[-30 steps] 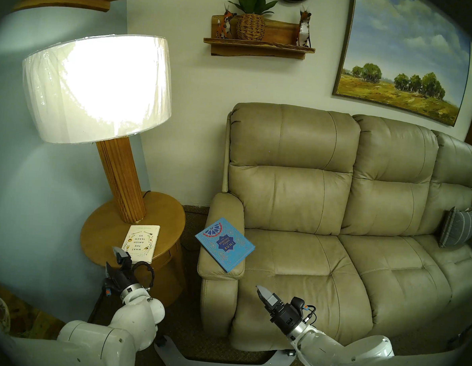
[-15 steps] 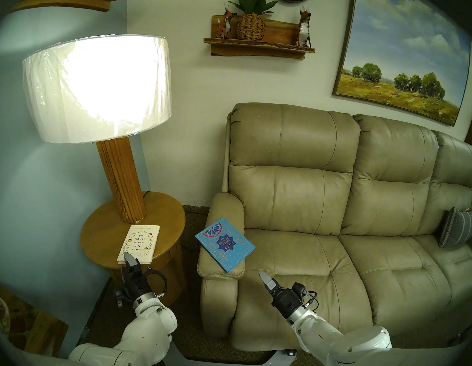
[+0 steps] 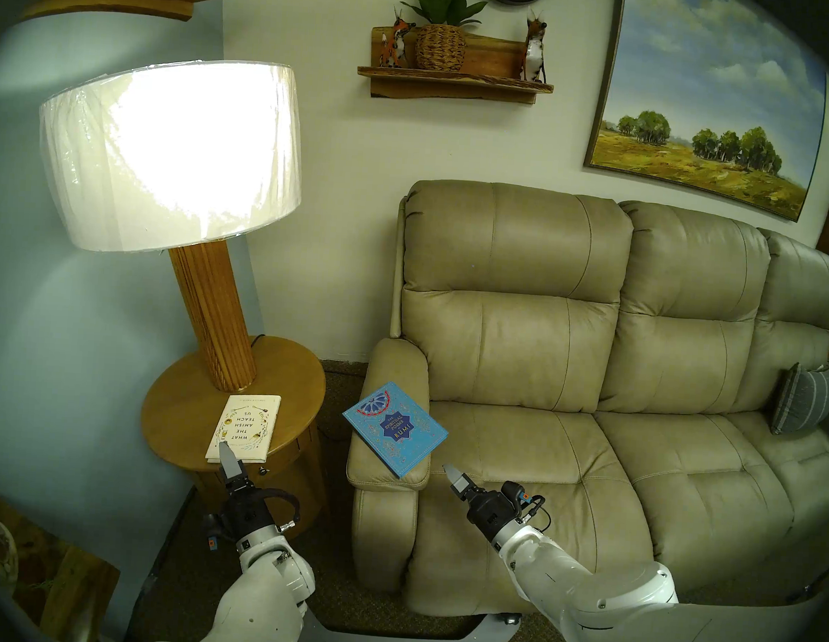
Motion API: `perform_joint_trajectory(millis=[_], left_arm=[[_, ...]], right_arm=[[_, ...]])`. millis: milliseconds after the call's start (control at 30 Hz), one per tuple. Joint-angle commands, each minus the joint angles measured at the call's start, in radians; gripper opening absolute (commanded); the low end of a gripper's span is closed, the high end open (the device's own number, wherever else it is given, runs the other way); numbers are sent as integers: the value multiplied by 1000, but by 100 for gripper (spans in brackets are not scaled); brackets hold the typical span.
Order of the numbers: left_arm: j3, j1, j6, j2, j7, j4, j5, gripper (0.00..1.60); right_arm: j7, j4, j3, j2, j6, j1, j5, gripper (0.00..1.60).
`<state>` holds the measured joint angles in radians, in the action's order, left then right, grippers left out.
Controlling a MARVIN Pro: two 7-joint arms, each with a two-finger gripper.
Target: Move books from sofa to side table
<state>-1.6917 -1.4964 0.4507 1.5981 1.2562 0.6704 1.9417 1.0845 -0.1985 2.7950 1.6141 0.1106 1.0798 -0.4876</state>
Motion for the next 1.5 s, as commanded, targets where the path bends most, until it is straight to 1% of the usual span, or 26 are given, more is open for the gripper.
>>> perform_joint_trajectory(millis=[0, 167, 400, 800, 1133, 1467], left_arm=[[19, -87, -68, -19, 59, 117, -14, 160], [33, -131, -97, -20, 49, 165, -18, 160], [45, -171, -116, -22, 32, 215, -25, 160], [54, -233, -127, -26, 9, 272, -30, 160], [55, -260, -134, -27, -10, 309, -32, 160], [68, -262, -137, -16, -46, 323, -38, 160]], right_arm=[[-67, 5, -6, 57, 48, -43, -5, 160], [-113, 15, 2, 80, 68, -57, -5, 160], [-175, 27, -2, 101, 97, -75, -12, 160], [-251, 32, -16, 99, 125, -108, -21, 160], [-288, 48, 4, 121, 135, -133, 3, 160], [-307, 69, 29, 133, 133, -142, 21, 160]])
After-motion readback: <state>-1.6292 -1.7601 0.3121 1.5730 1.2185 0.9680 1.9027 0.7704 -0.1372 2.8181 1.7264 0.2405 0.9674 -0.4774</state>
